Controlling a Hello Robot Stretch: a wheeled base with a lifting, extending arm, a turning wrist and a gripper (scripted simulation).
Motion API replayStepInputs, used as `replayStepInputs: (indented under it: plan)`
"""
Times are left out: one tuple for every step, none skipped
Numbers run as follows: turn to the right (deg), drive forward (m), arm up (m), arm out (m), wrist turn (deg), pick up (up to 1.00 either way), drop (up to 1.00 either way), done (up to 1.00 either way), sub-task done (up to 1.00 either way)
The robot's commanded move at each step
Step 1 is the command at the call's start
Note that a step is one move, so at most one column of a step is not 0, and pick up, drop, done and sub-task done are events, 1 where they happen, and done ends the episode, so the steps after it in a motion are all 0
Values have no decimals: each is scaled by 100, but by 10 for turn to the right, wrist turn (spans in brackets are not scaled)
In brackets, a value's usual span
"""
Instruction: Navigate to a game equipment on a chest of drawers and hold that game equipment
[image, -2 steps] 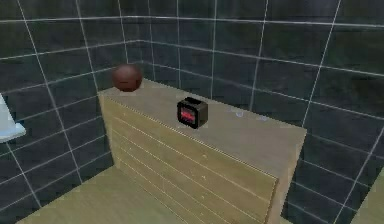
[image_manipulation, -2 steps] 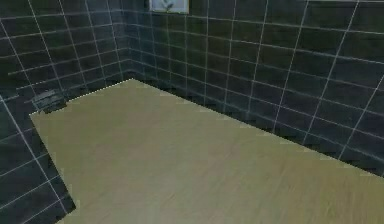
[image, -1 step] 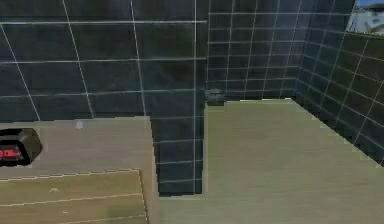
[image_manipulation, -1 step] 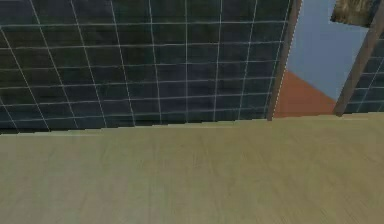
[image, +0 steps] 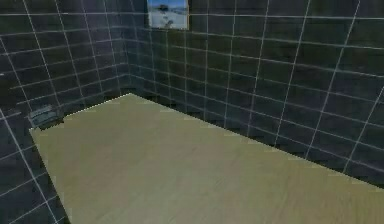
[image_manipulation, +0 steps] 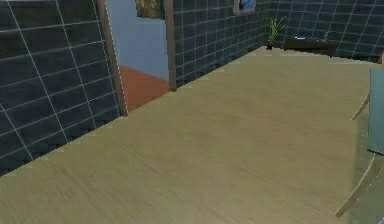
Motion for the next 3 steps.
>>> replayStepInputs:
  plan:
    - [90,0,0,0,0,0,0,0,0]
    - [0,35,0,0,0,0,0,0,0]
    - [-450,0,0,0,0,0,0,0,0]
